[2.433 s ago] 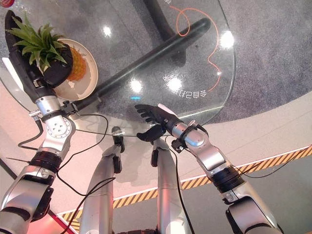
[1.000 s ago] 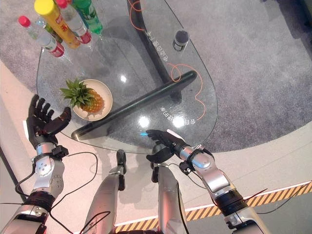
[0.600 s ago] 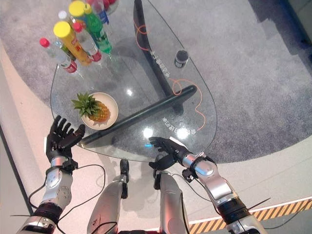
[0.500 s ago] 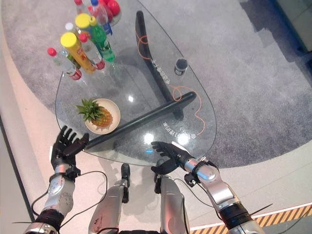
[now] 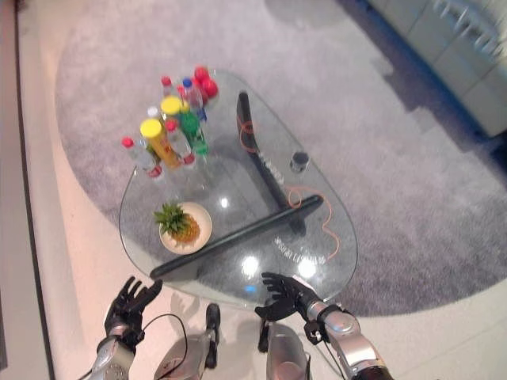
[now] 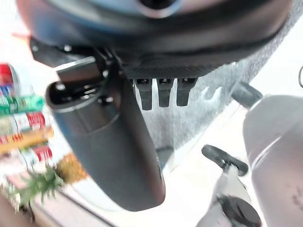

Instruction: Pick up the fruit to the plate

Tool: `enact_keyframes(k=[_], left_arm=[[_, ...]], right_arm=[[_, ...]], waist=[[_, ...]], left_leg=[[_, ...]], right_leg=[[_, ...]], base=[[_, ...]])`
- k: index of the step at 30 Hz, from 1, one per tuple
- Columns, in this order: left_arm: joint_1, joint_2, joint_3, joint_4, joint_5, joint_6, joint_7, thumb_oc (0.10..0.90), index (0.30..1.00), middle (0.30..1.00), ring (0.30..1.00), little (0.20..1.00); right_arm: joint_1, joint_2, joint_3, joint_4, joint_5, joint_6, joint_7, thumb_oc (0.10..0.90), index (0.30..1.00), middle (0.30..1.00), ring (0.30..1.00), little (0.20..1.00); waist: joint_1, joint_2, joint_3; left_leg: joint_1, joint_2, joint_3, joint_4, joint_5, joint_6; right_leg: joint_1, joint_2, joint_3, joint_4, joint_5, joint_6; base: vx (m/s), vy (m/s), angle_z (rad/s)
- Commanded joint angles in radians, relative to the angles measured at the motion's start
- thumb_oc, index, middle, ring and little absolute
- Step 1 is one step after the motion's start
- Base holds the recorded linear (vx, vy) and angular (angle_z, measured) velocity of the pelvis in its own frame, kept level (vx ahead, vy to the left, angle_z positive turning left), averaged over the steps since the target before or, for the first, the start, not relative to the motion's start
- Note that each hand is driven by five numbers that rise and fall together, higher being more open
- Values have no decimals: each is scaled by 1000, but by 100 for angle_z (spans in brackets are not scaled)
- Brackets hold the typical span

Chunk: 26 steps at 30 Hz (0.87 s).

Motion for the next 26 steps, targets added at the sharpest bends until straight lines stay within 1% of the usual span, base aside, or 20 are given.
enact_keyframes(k=[1,5,6,8,9,10,11,13,15,19,26], left_arm=[[3,36,29,21,44,1,-7,800,900,900,900,900],[-7,24,18,107,54,51,-29,800,900,900,900,900],[-12,19,10,145,92,87,-31,800,900,900,900,900],[-24,14,-5,217,109,152,-41,800,900,900,900,900],[-29,13,-6,238,111,167,-45,800,900,900,900,900],[-34,13,-7,268,113,176,-50,800,900,900,900,900],[-35,13,-7,275,113,176,-52,800,900,900,900,900],[-41,6,-3,326,110,183,-54,800,900,900,900,900],[-40,0,8,353,115,208,-54,800,900,900,900,900],[-37,-13,24,392,124,223,-72,800,900,900,900,900],[-46,-27,45,431,140,199,-98,800,900,900,900,900]], right_arm=[[9,35,6,5,84,-7,-83,800,900,900,900,900],[-1,57,-7,160,131,-36,-155,800,900,900,900,900],[-5,68,-12,218,142,-39,-187,800,900,900,900,900],[-14,79,-28,315,164,-50,-232,800,900,900,900,900],[-18,80,-36,343,180,-46,-241,800,900,900,900,900],[-23,83,-50,394,214,-56,-262,800,900,900,900,900],[-24,85,-54,404,212,-59,-260,800,900,900,900,900],[-28,99,-89,490,250,-72,-278,800,900,900,900,900],[-27,115,-131,565,287,-76,-285,800,900,900,900,900],[-23,135,-174,686,265,-95,-276,800,900,900,900,900],[-27,158,-207,788,262,-101,-277,800,900,900,900,900]], waist=[[0,-63,-60],[-1,-58,-95],[-3,-56,-108],[-7,-52,-124],[-9,-49,-129],[-11,-46,-137],[-11,-46,-138],[-15,-40,-153],[-17,-36,-164],[-19,-28,-185],[-16,-23,-214]], left_leg=[[4,-85,10,38,-54,9],[37,-81,21,16,-57,11],[47,-79,29,7,-57,12],[63,-73,41,-12,-53,11],[71,-71,45,-21,-52,11],[81,-69,50,-36,-49,11],[83,-69,51,-39,-49,11],[97,-67,61,-58,-45,9],[108,-63,74,-69,-44,8],[127,-60,86,-83,-47,8],[148,-60,85,-90,-55,11]], right_leg=[[151,-8,-41,-121,46,42],[178,-11,-37,-149,60,45],[184,-11,-33,-159,65,47],[196,-13,-27,-179,77,51],[200,-13,-26,-185,81,53],[208,-13,-25,-199,87,55],[209,-13,-25,-202,88,55],[220,-13,-23,-221,97,59],[229,-14,-22,-236,107,63],[240,-16,-18,-247,114,66],[258,-22,-14,-255,119,69]], base=[[41,40,0],[36,31,-1],[27,33,0],[4,34,-3],[-1,34,-8],[3,24,-9],[9,27,-8],[13,31,-4],[15,37,-4],[31,31,-2],[32,10,-1]])
